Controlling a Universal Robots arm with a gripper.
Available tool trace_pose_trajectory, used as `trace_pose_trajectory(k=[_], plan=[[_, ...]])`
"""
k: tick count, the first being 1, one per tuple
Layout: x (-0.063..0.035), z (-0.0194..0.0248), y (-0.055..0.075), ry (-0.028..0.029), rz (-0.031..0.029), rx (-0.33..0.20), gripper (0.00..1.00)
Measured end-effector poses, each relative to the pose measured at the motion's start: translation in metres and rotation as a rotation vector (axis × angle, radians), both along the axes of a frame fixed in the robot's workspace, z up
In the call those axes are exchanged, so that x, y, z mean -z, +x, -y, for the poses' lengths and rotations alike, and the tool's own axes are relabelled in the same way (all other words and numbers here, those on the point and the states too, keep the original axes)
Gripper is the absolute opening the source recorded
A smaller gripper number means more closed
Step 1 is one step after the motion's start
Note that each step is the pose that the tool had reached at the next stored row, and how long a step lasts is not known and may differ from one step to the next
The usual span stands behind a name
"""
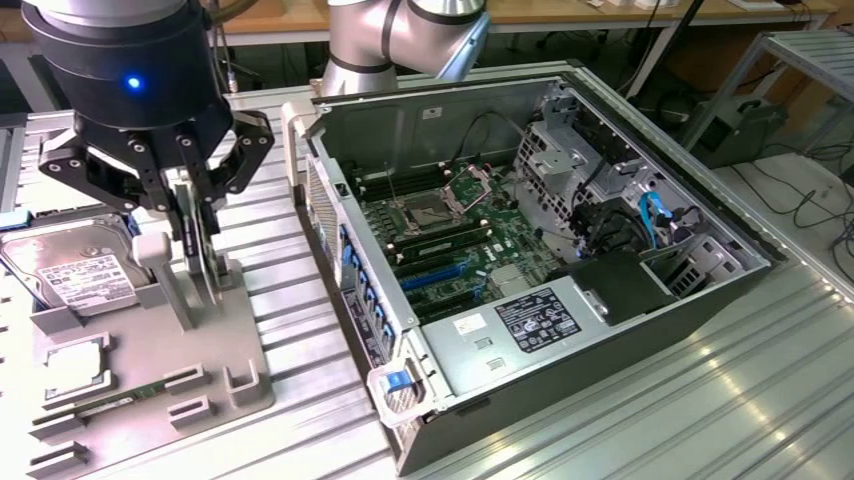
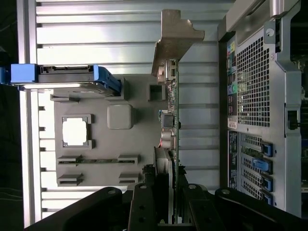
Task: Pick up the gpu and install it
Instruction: 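Pick up the gpu and move the gpu toward the slot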
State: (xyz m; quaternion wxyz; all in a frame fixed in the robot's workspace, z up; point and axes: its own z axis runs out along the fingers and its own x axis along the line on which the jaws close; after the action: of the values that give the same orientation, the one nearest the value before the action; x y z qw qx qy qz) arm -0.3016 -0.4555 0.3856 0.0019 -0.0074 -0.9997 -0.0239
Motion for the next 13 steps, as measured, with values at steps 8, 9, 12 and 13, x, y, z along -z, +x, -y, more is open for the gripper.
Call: trace_pose_trajectory(k=[8,9,12,13], plan=[[-0.0050,0.0000,0.0001,-0.0001,-0.0001,0.000,0.27],[-0.0055,0.0000,0.0000,0.0001,0.0001,0.000,0.27],[-0.0093,0.0000,0.0000,0.0000,0.0000,0.000,0.27],[-0.0105,0.0000,0.0000,0.0000,0.0000,0.000,0.27]])
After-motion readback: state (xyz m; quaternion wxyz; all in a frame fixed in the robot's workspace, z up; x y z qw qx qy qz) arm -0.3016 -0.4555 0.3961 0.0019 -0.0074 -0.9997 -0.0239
